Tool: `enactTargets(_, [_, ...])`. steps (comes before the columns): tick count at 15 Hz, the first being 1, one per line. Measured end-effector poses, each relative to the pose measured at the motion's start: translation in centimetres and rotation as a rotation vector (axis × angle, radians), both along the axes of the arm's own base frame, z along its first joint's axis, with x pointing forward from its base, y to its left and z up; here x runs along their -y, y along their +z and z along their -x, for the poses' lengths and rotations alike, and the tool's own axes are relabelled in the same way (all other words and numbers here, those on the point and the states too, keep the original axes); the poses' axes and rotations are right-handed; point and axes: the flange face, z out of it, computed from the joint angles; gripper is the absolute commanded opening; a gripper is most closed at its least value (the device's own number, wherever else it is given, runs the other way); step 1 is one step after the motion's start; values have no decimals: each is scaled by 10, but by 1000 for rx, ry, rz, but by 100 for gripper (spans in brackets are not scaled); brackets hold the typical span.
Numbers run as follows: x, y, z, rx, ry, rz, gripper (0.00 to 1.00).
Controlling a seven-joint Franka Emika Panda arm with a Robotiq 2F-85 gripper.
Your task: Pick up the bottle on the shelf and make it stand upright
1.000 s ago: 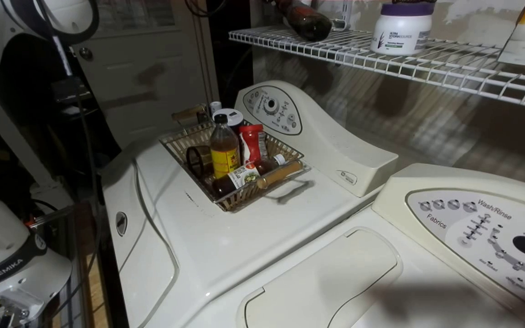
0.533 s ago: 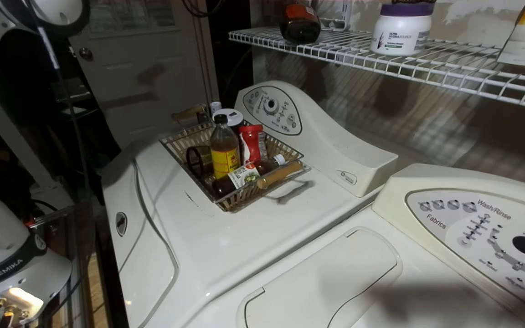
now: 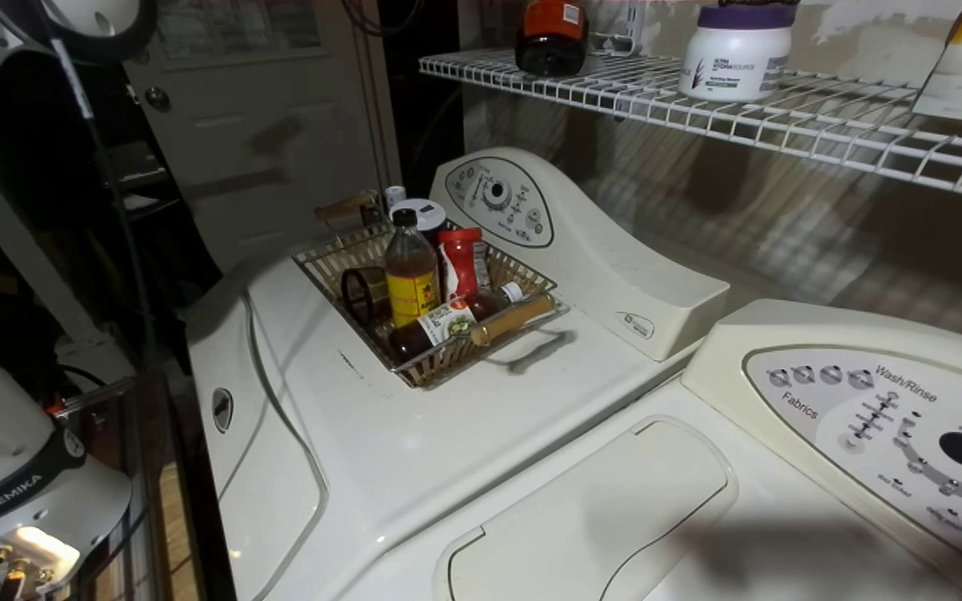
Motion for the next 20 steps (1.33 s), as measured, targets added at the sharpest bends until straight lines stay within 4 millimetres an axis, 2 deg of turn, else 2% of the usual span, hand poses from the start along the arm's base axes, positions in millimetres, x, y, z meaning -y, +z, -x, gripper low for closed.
enactTargets(5, [-4,2,-2,82,-75,-33,19])
enactTargets(11, [1,11,-2,194,-195,-139,19])
enactTargets(20, [1,11,-8,364,-204,-284,19])
